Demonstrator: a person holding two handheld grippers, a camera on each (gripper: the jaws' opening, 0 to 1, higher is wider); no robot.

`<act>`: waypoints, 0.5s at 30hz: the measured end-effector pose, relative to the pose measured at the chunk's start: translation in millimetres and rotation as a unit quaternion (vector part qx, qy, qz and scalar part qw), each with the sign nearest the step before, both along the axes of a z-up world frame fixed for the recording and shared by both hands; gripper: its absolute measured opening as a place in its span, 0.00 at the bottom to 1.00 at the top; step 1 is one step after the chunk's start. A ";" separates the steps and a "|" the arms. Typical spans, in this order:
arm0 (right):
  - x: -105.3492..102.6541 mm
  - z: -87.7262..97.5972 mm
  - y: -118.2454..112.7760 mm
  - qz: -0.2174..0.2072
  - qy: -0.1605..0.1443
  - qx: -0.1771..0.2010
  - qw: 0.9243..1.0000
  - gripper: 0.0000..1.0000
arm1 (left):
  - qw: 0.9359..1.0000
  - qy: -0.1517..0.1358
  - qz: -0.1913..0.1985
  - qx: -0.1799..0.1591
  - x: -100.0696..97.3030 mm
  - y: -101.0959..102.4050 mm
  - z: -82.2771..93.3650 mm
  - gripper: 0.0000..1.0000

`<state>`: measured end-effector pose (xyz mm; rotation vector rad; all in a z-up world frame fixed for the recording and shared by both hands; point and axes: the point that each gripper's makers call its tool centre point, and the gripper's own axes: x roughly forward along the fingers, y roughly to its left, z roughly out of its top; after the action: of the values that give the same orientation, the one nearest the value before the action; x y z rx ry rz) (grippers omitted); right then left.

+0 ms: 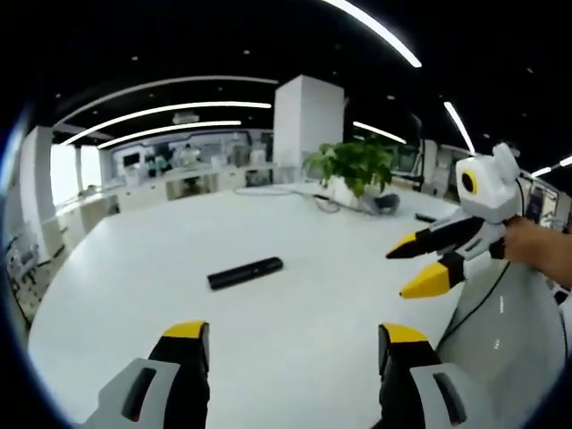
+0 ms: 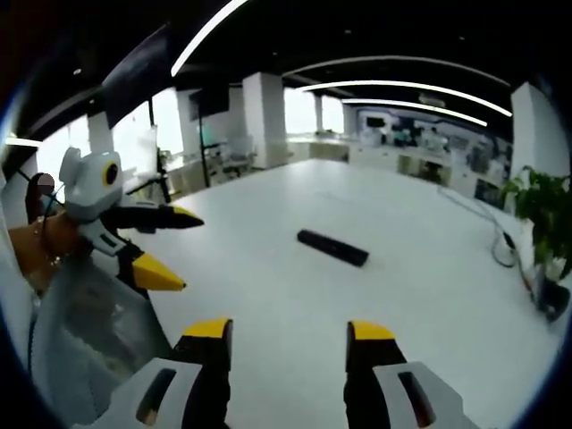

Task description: Press the specified remote control buttons in sequence, fully releasing each button before pressing the next.

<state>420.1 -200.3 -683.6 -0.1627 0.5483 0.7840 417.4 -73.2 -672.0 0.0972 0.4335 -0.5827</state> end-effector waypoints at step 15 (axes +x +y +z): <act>-1.6 -5.9 0.7 0.000 0.003 -0.002 1.000 0.48 | 1.000 0.001 -0.002 0.007 -2.1 -1.0 -3.4 0.79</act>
<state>418.5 -199.6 -689.5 -0.1647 0.5556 0.7845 415.3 -74.2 -675.3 0.1110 0.4388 -0.5839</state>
